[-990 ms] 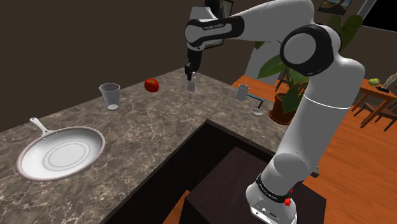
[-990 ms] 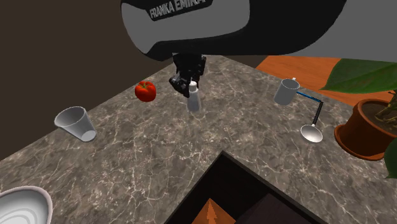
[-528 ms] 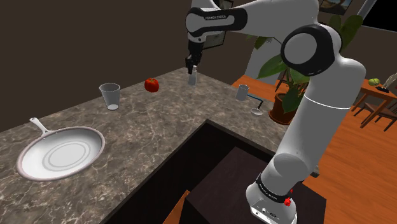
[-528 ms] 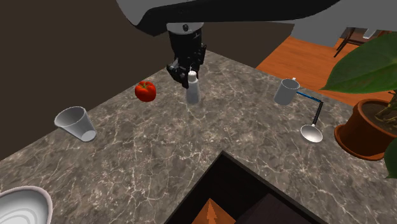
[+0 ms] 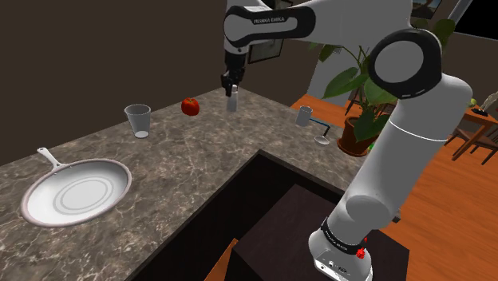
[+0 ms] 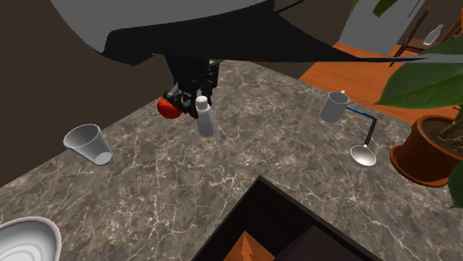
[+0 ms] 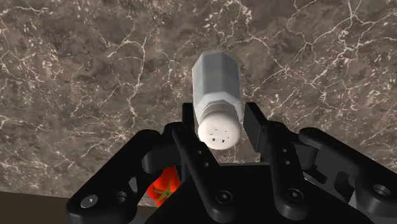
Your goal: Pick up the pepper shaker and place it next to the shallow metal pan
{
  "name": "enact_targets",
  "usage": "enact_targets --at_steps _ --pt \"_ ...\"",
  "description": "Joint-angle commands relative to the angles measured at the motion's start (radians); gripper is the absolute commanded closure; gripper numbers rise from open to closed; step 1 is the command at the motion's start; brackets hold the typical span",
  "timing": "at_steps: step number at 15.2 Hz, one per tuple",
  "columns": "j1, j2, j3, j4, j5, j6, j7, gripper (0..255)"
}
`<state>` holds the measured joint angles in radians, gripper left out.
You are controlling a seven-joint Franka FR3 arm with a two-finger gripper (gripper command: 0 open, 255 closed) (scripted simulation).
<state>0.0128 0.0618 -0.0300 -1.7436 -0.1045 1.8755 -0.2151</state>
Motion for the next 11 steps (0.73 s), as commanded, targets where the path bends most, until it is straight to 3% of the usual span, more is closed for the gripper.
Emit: enact_targets --at_steps 1,11 --pt "0.024 -0.014 0.021 -0.013 -0.005 -0.005 0.048 255" --pt "0.144 -0.033 0.133 -0.030 -0.021 -0.034 0.282 255"
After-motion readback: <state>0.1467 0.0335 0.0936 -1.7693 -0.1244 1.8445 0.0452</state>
